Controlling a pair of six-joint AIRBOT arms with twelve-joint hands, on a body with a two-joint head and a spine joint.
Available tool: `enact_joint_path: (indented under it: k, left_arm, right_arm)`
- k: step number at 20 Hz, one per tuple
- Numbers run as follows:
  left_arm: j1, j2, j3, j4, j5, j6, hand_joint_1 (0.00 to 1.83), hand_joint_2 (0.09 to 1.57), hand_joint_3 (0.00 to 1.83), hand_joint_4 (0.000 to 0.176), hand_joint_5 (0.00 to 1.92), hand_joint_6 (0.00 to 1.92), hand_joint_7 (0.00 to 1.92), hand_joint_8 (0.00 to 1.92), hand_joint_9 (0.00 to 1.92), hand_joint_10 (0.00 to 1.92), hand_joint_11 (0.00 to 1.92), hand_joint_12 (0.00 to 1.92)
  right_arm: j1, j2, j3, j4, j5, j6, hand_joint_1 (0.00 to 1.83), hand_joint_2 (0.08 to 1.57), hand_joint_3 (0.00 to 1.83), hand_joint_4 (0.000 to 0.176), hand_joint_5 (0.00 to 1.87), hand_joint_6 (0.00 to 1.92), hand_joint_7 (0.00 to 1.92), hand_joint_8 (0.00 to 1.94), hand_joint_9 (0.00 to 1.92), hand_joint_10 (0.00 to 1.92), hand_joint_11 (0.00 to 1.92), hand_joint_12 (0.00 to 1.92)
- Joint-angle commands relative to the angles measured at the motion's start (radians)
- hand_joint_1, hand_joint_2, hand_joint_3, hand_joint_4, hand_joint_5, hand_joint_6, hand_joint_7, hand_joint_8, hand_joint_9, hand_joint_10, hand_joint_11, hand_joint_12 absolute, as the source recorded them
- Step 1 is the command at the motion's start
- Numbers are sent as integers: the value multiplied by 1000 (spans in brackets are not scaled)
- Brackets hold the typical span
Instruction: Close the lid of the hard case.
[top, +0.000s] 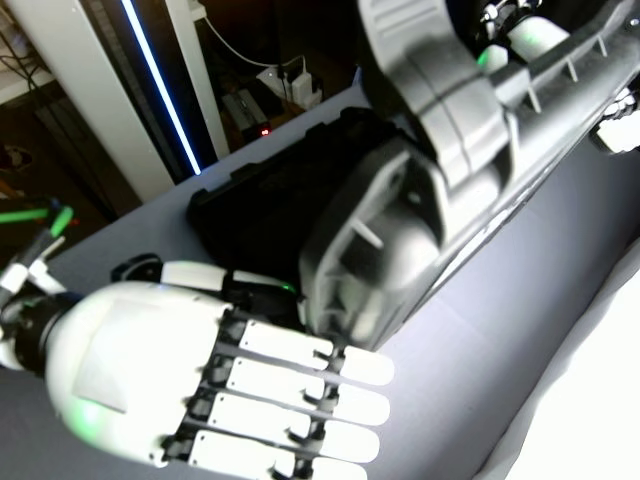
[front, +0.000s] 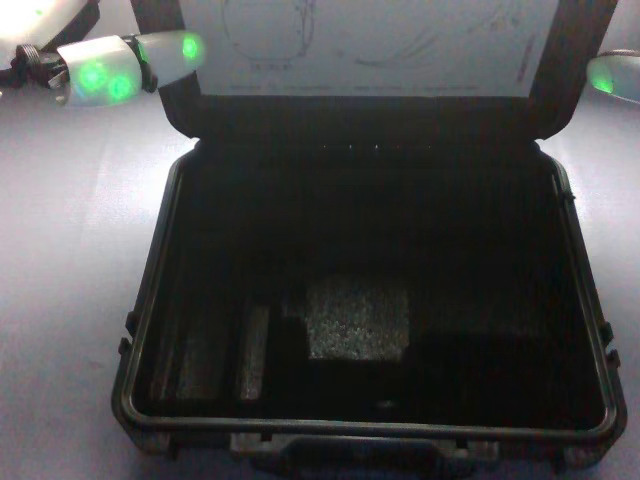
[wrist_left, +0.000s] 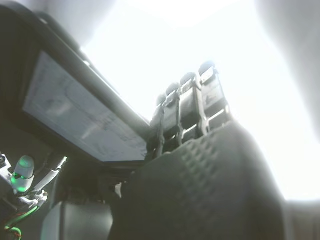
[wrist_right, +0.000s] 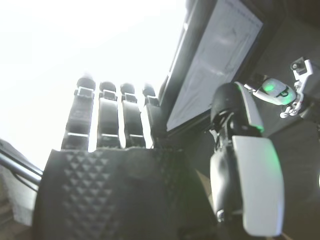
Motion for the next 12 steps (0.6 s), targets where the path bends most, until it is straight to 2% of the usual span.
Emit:
enact_joint_path:
  k: [1,2,3,4,6,7,8,9,10,11,12]
  left_arm:
    - [-12,5,-11,41,-134,-6,0,1119,0,22,143,7,123,3,81,6,72,80]
    - [-11,6,-13,43,-137,-6,0,1120,0,19,139,4,124,3,87,7,85,92]
    - [-11,8,-17,45,-141,-6,0,1114,0,8,135,2,123,2,90,7,85,95]
    - [-4,14,-26,48,-153,-6,0,1130,1,0,143,5,131,4,111,14,94,104]
    - [12,26,-42,52,-171,-6,0,1129,0,0,138,1,127,1,98,4,61,102]
    - [35,47,-66,56,-197,-6,0,1105,0,18,115,0,106,0,60,0,31,95]
    - [46,58,-80,60,-210,-7,0,1076,3,32,103,3,100,0,54,0,5,132]
    - [57,70,-94,67,-226,-7,0,1085,7,27,86,3,88,1,43,1,0,102]
    - [68,81,-108,74,-239,-7,0,1101,7,35,80,1,86,1,48,2,0,117]
    - [79,92,-121,77,-252,-7,0,1119,4,38,81,1,92,1,63,3,0,161]
    - [96,105,-135,77,-272,-8,0,1128,3,48,94,3,104,2,62,1,0,130]
  right_arm:
    - [19,3,8,21,120,1,426,1275,5,0,182,5,122,0,88,0,0,218]
    - [23,2,9,19,120,1,439,1271,2,0,189,3,118,1,97,2,0,265]
    - [28,2,8,14,120,1,458,1273,0,0,189,1,246,9,213,11,0,637]
    - [30,1,1,-2,120,1,435,1231,0,0,186,1,236,10,197,9,0,612]
    - [30,1,-8,-23,123,1,426,1200,0,0,172,0,170,2,128,4,0,458]
    - [30,3,-23,-44,136,1,436,1192,0,0,175,1,153,3,95,8,0,370]
    - [30,7,-36,-49,152,2,434,1186,0,0,177,0,125,1,132,2,0,417]
    - [30,16,-52,-55,169,2,423,1194,3,0,173,0,127,3,183,14,0,431]
    - [28,22,-67,-60,184,2,403,1197,3,0,178,1,133,3,177,6,0,412]
    - [23,29,-81,-63,199,2,427,1201,1,0,182,1,151,0,219,4,0,532]
    - [10,36,-97,-63,223,3,444,1187,0,0,180,0,142,0,235,3,0,629]
